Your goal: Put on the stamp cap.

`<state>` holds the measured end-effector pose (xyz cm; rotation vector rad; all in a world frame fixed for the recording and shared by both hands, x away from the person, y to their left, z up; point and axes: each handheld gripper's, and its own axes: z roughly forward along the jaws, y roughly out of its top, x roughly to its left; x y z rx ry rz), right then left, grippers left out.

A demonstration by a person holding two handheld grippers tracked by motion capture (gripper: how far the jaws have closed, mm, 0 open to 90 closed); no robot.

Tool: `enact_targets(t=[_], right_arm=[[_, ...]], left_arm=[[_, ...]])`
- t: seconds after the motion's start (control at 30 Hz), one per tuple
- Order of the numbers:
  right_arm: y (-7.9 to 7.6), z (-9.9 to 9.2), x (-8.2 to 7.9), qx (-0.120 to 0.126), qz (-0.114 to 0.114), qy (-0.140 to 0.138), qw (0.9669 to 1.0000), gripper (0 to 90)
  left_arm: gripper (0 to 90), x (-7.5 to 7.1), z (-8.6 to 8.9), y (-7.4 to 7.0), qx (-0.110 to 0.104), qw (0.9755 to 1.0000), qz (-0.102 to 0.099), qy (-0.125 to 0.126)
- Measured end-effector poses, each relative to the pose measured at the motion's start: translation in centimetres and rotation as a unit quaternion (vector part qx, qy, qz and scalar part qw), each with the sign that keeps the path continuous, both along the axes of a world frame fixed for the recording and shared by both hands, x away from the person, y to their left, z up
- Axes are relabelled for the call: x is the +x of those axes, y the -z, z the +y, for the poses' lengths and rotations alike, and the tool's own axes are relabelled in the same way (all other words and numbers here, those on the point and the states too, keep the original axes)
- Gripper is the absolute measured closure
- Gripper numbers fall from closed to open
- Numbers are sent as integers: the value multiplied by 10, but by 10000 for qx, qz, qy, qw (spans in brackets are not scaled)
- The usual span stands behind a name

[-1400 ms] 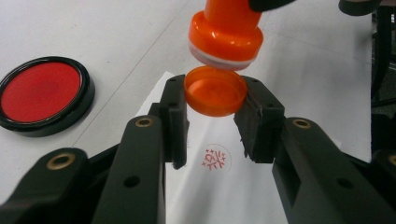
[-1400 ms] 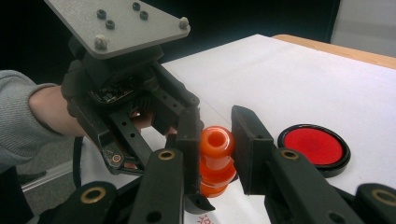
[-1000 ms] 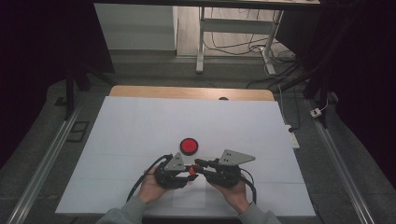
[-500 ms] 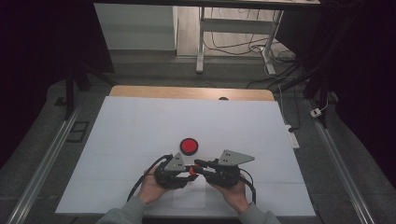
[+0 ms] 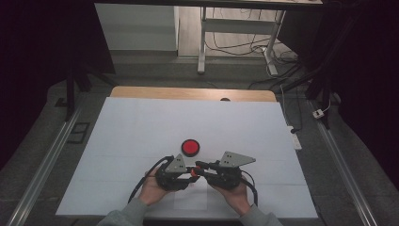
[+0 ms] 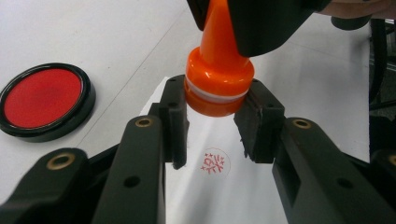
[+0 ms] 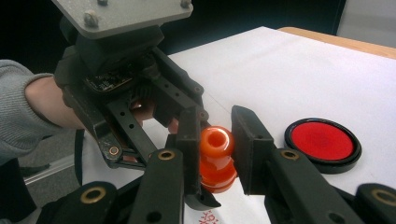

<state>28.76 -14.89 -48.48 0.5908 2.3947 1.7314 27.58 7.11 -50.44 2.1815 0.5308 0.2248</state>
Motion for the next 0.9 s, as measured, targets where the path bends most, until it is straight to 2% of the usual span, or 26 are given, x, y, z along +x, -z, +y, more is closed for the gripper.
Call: enact_targets(t=[0.37, 0.67, 0.9], right_arm=[[0, 0, 0, 8, 9, 3, 10000, 730], [0, -2, 1, 95, 32, 34, 9999, 731], [-1, -2, 0, 90, 24, 31, 10000, 732]], left_arm=[[649, -2, -1, -1, -26, 9999, -95, -26], [651, -5, -2, -2, -51, 9995, -285, -108], [653, -6, -2, -2, 27, 9991, -400, -101]])
